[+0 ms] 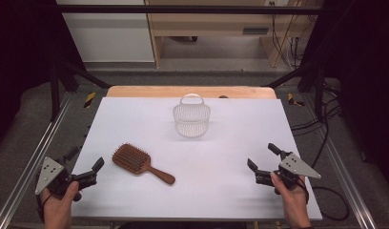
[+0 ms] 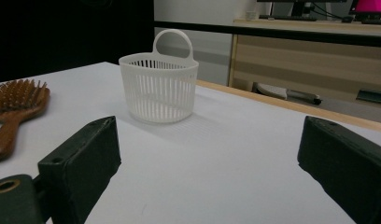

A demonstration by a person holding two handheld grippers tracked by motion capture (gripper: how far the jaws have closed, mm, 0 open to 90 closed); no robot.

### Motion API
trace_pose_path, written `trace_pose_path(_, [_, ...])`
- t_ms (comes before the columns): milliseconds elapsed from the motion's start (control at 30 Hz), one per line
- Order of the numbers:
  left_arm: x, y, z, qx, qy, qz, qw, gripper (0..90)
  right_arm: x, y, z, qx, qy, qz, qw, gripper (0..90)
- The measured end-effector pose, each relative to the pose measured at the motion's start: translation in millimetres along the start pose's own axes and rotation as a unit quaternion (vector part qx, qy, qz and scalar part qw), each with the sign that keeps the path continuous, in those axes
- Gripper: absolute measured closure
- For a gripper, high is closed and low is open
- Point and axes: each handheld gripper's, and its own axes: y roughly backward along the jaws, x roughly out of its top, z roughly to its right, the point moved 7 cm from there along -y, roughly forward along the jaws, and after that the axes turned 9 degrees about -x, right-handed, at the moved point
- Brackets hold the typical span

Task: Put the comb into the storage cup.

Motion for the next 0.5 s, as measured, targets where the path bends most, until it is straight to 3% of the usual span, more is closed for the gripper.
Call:
trace_pose_path(333, [-2.6,-3.6,-0.9,0.003,0.009,-0.009,0.9999,2.1,-1.7,-0.1,1.6,-0.009,0.001,-0.005,0.9999,5.5])
trace_pose_path(500, [-6.1,-9.3,0.0,0.008,0.013,-0.025,0.9996,2.7,-2.8,-1.0,1.5,-0.011,0.001,-0.009,0.9999,5.3])
